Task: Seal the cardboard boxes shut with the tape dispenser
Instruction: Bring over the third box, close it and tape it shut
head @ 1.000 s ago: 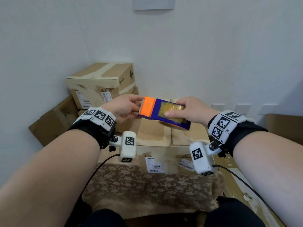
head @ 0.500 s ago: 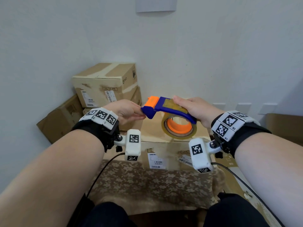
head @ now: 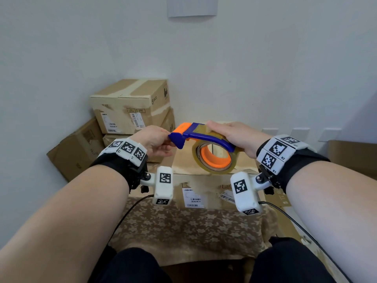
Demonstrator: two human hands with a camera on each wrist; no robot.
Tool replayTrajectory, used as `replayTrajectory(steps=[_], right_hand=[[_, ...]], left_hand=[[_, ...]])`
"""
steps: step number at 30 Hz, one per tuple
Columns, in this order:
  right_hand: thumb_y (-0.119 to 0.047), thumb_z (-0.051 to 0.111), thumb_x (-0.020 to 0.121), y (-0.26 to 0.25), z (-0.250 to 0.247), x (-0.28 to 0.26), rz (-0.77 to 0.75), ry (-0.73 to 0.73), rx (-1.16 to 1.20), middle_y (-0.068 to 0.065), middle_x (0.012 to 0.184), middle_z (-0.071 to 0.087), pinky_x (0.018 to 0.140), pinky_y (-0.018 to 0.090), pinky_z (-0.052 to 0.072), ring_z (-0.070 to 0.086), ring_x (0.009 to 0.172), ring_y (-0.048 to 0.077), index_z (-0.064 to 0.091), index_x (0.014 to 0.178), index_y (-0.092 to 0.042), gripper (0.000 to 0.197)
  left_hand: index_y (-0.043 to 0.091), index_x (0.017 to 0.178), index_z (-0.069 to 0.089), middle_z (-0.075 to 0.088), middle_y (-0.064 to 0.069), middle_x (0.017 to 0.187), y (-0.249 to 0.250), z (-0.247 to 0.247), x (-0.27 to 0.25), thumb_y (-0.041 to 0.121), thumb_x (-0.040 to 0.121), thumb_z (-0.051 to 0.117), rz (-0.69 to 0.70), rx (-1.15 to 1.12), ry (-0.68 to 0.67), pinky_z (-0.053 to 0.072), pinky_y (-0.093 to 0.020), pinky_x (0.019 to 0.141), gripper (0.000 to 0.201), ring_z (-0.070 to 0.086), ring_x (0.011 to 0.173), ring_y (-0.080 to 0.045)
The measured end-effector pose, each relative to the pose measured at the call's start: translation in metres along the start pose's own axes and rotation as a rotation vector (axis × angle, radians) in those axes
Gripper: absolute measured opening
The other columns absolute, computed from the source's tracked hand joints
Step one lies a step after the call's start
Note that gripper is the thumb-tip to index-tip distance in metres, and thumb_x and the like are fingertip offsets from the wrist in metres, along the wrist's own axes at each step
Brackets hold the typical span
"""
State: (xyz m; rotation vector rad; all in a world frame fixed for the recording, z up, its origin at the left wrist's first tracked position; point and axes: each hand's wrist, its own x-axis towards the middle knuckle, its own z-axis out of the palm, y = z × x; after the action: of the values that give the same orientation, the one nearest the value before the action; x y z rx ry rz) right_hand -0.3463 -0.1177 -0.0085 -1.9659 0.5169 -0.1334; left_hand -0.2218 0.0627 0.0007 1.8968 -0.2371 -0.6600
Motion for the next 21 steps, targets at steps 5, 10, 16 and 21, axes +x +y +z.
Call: replayTrajectory(steps=[5,10,16,21], right_hand=[[-0.069,0.064,0.071,-0.008,-0.004,-0.006,-0.028,-0.027,-0.02,0.004,0.072,0.071,0.081,0.031,0.05,0.065,0.074,0.019,0.071,0.093,-0.011,0.062],[-0.06,0.069,0.074,-0.005,-0.02,-0.013,-0.01,-0.029,-0.035,0.007,0.073,0.071,0.079,0.034,0.053,0.064,0.067,0.02,0.069,0.082,-0.012,0.049],[-0.06,0.063,0.079,-0.005,-0.026,-0.015,-0.004,-0.004,-0.283,0.018,0.092,0.071,0.087,0.036,0.049,0.062,0.078,0.025,0.067,0.089,-0.008,0.053],[-0.054,0.065,0.08,-0.007,-0.018,-0.01,0.011,0.001,-0.419,0.008,0.076,0.062,0.067,0.029,0.042,0.057,0.07,0.021,0.063,0.08,-0.011,0.042]], left_hand=[[0.002,0.089,0.062,0.058,-0.009,0.067,0.0,0.005,0.001,-0.001,0.091,0.052,0.018,0.066,0.061,0.056,-0.03,0.062,0.01,0.047,0.053,-0.013],[0.007,0.083,0.058,0.052,-0.003,0.065,-0.012,-0.013,0.01,0.006,0.095,0.051,0.011,0.139,0.194,0.057,-0.031,0.066,0.013,0.047,0.055,-0.012],[0.005,0.077,0.061,0.057,-0.005,0.064,-0.036,-0.001,0.009,0.011,0.095,0.053,0.046,0.187,0.23,0.056,-0.038,0.073,0.02,0.048,0.052,-0.016],[0.005,0.067,0.064,0.062,-0.007,0.06,-0.062,0.004,0.007,0.015,0.092,0.056,0.102,0.229,0.279,0.056,-0.039,0.071,0.029,0.048,0.051,-0.021]])
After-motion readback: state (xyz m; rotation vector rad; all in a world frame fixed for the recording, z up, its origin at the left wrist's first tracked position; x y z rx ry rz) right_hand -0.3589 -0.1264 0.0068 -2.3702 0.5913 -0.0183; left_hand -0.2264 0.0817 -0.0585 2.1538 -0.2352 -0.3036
